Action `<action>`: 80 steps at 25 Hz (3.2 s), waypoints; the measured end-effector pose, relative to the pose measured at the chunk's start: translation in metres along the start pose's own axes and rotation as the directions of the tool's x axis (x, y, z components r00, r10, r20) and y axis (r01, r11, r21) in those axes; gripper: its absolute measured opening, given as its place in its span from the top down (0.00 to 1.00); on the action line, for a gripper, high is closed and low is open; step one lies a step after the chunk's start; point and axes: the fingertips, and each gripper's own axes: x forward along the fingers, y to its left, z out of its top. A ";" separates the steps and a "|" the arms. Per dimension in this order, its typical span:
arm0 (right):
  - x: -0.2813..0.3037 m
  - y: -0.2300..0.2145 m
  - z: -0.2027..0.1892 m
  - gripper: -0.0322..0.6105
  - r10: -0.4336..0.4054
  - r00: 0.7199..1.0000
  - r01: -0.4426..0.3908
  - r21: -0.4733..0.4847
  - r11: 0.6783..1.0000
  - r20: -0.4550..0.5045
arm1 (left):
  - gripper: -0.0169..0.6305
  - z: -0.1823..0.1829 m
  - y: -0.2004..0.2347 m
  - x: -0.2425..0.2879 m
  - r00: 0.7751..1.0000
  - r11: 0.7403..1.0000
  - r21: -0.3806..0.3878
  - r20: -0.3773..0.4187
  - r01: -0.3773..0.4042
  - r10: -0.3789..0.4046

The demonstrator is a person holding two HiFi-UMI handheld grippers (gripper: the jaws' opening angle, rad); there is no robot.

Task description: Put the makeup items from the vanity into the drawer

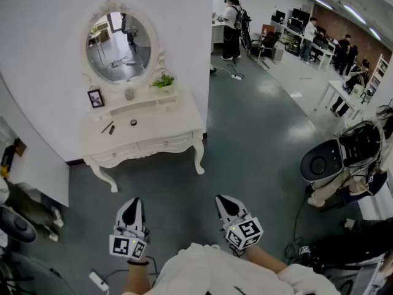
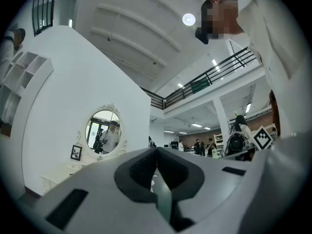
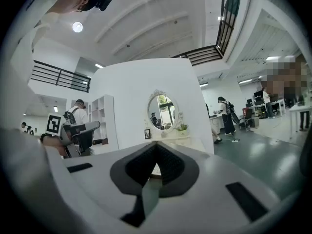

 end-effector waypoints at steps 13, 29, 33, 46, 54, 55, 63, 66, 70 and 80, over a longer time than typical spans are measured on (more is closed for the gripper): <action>0.012 0.004 0.000 0.92 0.021 1.000 -0.021 0.005 1.000 -0.009 | 0.93 0.003 0.010 0.004 1.000 1.000 0.013 0.010 -0.016 0.016; 0.062 0.065 -0.019 0.92 0.081 0.996 -0.081 -0.006 0.997 -0.032 | 0.45 -0.014 0.074 -0.025 0.995 0.994 0.037 -0.008 -0.099 0.099; 0.081 0.084 -0.024 0.92 0.103 0.994 -0.103 0.004 0.995 -0.036 | 0.45 -0.022 0.094 -0.028 0.994 0.994 0.017 -0.018 -0.105 0.106; 0.125 0.071 -0.026 0.92 0.140 0.989 -0.139 0.025 0.990 -0.053 | 0.44 -0.034 0.108 0.017 0.995 0.997 0.022 -0.053 -0.079 0.080; 0.194 0.018 -0.021 0.92 0.195 0.979 -0.193 0.037 0.980 -0.053 | 0.44 -0.050 0.129 0.098 0.993 0.994 0.024 -0.053 -0.104 0.105; 0.205 0.011 -0.017 0.92 0.206 0.977 -0.204 0.035 0.978 -0.053 | 0.44 -0.051 0.131 0.111 0.993 0.994 0.025 -0.056 -0.107 0.108; 0.264 -0.052 0.007 0.92 0.287 0.957 -0.287 0.018 0.958 -0.051 | 0.44 -0.055 0.137 0.204 0.988 0.988 0.040 -0.041 -0.149 0.151; 0.280 -0.076 0.015 0.92 0.303 0.952 -0.303 0.012 0.953 -0.050 | 0.44 -0.057 0.138 0.233 0.986 0.985 0.043 -0.034 -0.164 0.166; 0.302 -0.103 0.016 0.92 0.306 0.950 -0.305 0.026 0.952 -0.056 | 0.44 -0.063 0.140 0.261 0.984 0.984 0.036 -0.033 -0.175 0.176; 0.374 -0.120 0.012 0.92 0.325 0.943 -0.325 0.018 0.946 -0.065 | 0.44 -0.088 0.189 0.313 0.982 0.983 0.028 -0.046 -0.182 0.183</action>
